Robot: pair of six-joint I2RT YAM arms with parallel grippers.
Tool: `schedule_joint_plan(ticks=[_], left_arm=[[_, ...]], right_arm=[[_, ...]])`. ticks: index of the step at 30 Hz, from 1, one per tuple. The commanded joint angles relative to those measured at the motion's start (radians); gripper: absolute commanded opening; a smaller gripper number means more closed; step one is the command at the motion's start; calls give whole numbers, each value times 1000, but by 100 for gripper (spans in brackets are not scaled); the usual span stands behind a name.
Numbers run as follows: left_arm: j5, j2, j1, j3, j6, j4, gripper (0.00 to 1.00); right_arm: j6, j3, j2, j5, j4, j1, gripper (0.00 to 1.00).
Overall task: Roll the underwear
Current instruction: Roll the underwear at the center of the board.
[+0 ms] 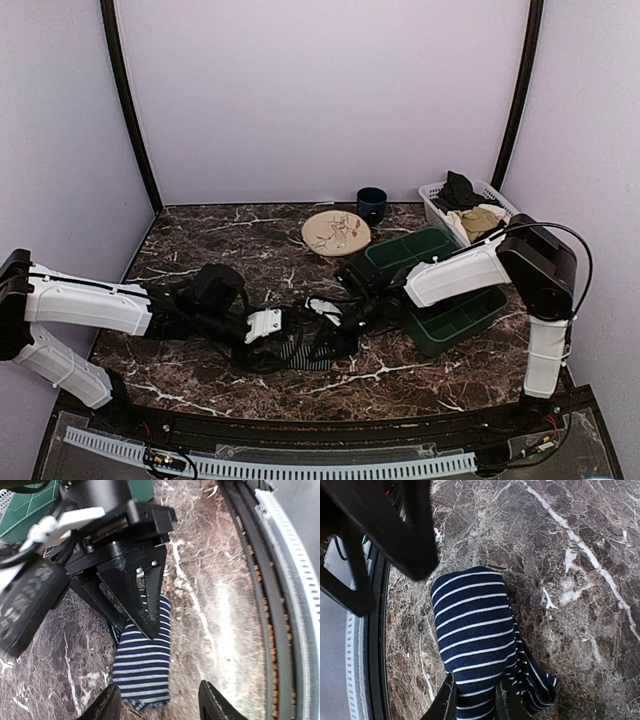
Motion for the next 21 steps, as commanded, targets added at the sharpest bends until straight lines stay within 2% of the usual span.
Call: schedule_joint_plan(ticks=[1, 4, 9, 11, 12, 14, 15, 17, 21], left_arm=[[-56, 65, -22, 15, 37, 81, 55], [-42, 130, -25, 63, 37, 88, 55], [-37, 262, -25, 141, 53, 5, 51], [-18, 289, -24, 163, 55, -34, 45], [-3, 297, -24, 169, 57, -57, 38], [12, 314, -24, 185, 57, -105, 20], [20, 321, -23, 189, 56, -130, 16], [43, 330, -20, 196, 53, -171, 11], [107, 349, -15, 218, 31, -235, 7]], right_arm=[[2, -27, 52, -6, -106, 3, 0], [0, -29, 48, 7, -99, 2, 0], [-6, -36, 28, 35, -75, 1, 0], [-9, -39, 18, 50, -71, 1, 0], [-9, -43, 13, 60, -66, 1, 1], [-8, -57, -8, 89, -49, 1, 5], [-7, -68, -24, 114, -35, 1, 8], [-2, -104, -74, 178, 5, 1, 16], [-5, -230, -243, 332, 118, 3, 32]])
